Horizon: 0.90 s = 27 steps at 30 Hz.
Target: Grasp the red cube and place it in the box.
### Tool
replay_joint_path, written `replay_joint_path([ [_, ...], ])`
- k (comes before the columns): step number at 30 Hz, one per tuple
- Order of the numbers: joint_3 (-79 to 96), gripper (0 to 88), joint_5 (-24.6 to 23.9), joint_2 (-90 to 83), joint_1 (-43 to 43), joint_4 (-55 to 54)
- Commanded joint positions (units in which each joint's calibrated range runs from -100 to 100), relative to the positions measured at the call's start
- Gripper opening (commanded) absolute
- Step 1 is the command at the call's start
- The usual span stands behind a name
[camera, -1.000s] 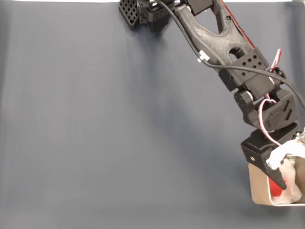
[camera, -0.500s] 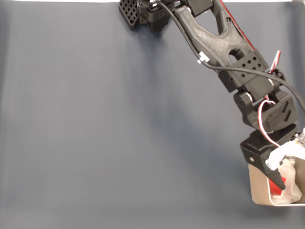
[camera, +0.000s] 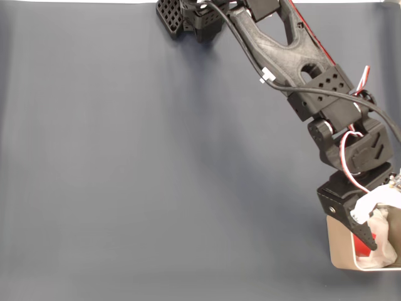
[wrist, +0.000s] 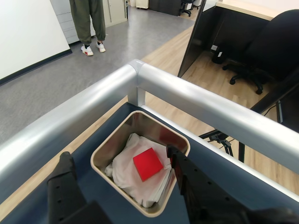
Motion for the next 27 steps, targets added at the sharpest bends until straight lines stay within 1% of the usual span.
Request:
replay_joint_path([
  [1,-3.43,38.8,-0.44,-1.15,-0.15,-0.88],
  [2,-3.43,35.0,-0.68,-1.67,0.0,-0.63],
  [4,-2.79,21.8,-1.32,-3.31,0.49,-0.55],
  [7,0.13,5.0,-1.37,-7.56,2.2,-0.14],
  [8,1.68,1.5,-1.37,-9.47,3.05,-0.14],
  [9,3.33,0.0,-1.37,-11.46,3.97,-0.14],
  [19,22.76,0.0,-2.78,-36.07,16.4,-0.06],
  [24,36.63,0.0,-2.83,-50.45,21.87,-0.06],
  [27,46.12,0.0,-2.93,-60.16,24.0,2.32],
])
